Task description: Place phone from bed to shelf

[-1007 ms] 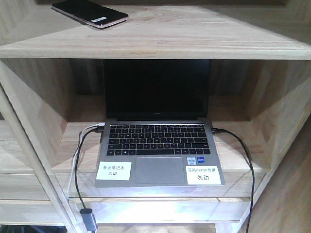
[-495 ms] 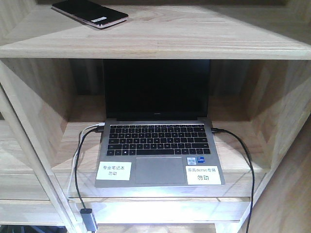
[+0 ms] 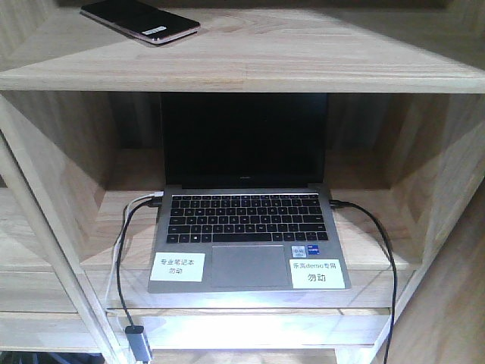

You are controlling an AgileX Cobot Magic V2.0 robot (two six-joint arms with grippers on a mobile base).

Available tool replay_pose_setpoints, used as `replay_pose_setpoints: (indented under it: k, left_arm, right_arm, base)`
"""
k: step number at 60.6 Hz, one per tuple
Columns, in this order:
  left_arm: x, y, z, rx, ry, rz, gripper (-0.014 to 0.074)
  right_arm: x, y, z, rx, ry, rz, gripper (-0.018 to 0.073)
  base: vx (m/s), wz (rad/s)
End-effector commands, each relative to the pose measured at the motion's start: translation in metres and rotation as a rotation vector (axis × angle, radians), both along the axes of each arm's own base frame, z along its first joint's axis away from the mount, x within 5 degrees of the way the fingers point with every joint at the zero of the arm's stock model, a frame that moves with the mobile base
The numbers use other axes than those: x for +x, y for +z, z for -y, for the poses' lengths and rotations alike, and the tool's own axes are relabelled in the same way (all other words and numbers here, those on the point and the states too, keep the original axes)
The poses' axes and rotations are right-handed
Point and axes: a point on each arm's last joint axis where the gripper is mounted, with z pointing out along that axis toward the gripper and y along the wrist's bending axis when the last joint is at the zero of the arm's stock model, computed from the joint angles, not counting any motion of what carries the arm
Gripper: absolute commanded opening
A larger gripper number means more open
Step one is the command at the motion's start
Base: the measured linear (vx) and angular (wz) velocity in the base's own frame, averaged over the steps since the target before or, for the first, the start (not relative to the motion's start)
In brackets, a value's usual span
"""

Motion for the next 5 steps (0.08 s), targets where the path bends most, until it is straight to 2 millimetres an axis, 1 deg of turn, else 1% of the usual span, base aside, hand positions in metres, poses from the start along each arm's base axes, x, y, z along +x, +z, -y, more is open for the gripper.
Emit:
replay_pose_setpoints:
  k: [1,5]
  left_arm:
    - [-0.0013,0.0147,0.0003,-0.015,-0.004,0.107,0.0001]
    - [-0.0013,0.0147,0.0003,-0.015,-0.004,0.107,0.0001]
  right_arm:
    - [-0.0010,0.0058,0.0003,-0.012,-0.004,0.081,-0.0005]
    - [-0.0010,0.0056,0.0003,-0.012,-0.004,0.079,-0.0005]
  base:
    - [0.00,0.00]
    - [0.00,0.00]
